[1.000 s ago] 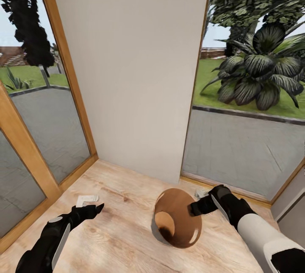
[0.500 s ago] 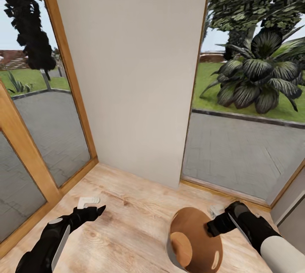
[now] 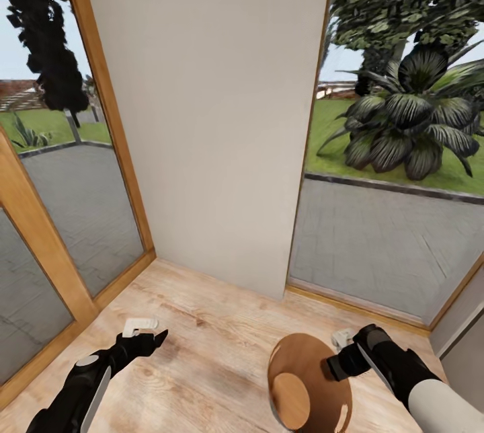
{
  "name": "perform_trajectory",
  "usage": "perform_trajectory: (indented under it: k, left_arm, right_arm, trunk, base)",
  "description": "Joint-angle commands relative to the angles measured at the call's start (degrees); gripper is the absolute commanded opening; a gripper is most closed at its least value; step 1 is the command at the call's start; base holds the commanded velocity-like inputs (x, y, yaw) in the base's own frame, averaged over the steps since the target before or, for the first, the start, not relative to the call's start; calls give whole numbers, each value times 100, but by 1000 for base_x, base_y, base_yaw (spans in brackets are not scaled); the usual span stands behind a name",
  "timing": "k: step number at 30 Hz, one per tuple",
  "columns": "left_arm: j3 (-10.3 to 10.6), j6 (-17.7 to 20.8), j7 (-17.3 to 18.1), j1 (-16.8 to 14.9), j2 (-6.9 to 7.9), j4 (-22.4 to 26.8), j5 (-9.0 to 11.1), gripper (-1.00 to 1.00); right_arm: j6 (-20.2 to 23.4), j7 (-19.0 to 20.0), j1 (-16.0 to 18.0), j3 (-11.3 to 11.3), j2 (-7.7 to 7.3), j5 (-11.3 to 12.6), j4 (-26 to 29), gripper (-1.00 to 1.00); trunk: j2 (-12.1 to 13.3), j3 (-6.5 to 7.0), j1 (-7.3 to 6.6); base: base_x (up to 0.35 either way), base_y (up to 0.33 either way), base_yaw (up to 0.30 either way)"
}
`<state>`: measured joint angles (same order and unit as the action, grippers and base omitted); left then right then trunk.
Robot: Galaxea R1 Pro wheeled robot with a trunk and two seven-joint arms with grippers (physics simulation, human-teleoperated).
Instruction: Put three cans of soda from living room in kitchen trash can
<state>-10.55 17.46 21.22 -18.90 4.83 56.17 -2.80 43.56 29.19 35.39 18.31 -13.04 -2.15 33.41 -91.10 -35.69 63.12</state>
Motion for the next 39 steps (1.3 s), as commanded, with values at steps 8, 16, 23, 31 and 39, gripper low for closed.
perform_trajectory:
  k: [8, 16, 23, 31, 39]
  left_arm:
    - [0, -6, -6, 0, 0, -2, 3, 100]
    - [0, -6, -6, 0, 0, -5, 0, 100]
    - [2, -11, -17, 0, -4, -9, -1, 100]
    - [9, -14, -29, 0, -12, -16, -8, 100]
    - [9, -15, -38, 0, -25, -18, -16, 100]
  right_arm:
    - [771, -275, 51, -12, 409, 78, 35, -100]
    - [861, -600, 55, -10, 502, 108, 42, -100]
    - [856, -621, 55, 5, 548, 117, 42, -100]
    - [856, -625, 55, -4, 638, 96, 42, -100]
    - [856, -619, 55, 15, 686, 88, 42, -100]
  trunk:
    - [0, 0, 0]
    - [0, -5, 0]
    - [0, -39, 0]
    - [0, -49, 0]
    - [0, -49, 0]
  base:
    - [-152, 0, 0]
    - [-313, 0, 12]
    - [-226, 0, 148]
    - [-46, 0, 142]
    - [-3, 1, 10]
